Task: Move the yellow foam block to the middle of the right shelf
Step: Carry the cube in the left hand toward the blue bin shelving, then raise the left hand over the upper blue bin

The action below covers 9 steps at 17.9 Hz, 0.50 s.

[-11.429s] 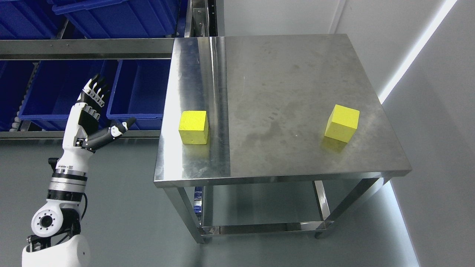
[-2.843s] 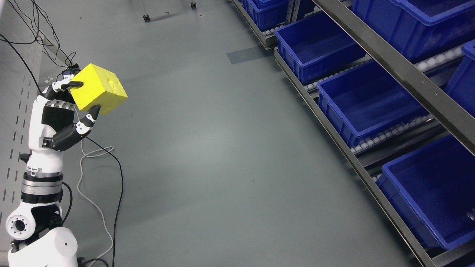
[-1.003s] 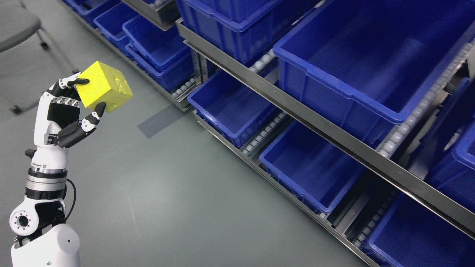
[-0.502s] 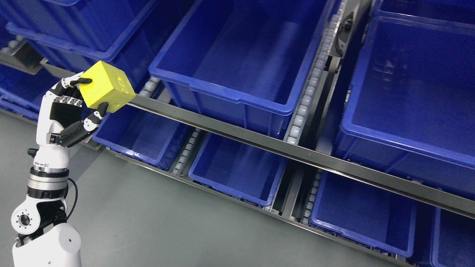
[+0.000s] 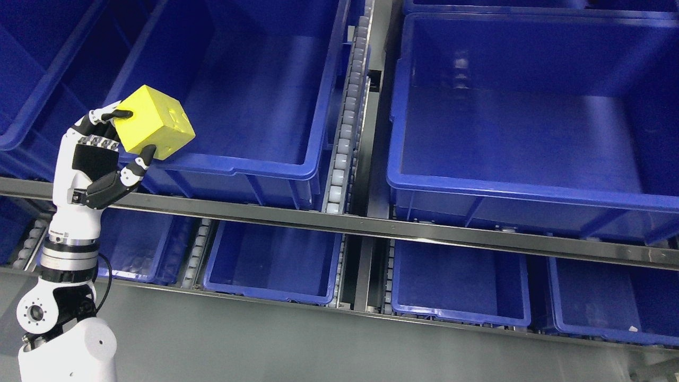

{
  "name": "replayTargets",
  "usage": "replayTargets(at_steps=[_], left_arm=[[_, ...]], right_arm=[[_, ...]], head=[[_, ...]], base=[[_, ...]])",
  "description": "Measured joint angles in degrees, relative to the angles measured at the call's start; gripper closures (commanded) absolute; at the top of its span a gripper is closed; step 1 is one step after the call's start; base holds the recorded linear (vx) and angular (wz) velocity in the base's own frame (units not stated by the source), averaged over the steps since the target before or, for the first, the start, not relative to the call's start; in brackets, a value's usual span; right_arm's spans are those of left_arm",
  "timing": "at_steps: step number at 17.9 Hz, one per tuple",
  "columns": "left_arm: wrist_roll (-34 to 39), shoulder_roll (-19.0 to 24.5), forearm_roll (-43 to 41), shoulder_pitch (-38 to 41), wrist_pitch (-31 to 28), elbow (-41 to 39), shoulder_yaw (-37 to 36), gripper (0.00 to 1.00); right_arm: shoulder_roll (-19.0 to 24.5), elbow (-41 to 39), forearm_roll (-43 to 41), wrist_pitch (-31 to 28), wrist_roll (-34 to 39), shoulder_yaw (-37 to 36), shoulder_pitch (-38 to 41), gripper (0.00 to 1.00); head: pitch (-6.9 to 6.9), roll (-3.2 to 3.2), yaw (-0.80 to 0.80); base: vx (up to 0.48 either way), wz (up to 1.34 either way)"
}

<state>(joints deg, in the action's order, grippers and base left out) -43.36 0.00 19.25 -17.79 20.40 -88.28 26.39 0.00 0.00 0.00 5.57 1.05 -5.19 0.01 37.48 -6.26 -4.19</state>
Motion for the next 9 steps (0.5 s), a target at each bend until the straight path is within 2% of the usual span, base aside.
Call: replayTargets(at_steps=[4,9], left_arm=[[-0.1,0.0,0.0,-2.1,-1.9,-0.2,-0.2,0.86],[0.1,0.7,-2.0,-9.0,-14.5,-1.4,-0.6,0.86]], right_arm=[[0.0,0.0,0.0,0.0,0.0,0.0,0.0,0.0],[0.0,0.0,0.0,-0.1,0.0,0.0,0.0,0.0]], head=[[0.0,0.0,0.0],[0.0,0.0,0.0]], base=[[0.037,-0.33],[0.018,-0.12]])
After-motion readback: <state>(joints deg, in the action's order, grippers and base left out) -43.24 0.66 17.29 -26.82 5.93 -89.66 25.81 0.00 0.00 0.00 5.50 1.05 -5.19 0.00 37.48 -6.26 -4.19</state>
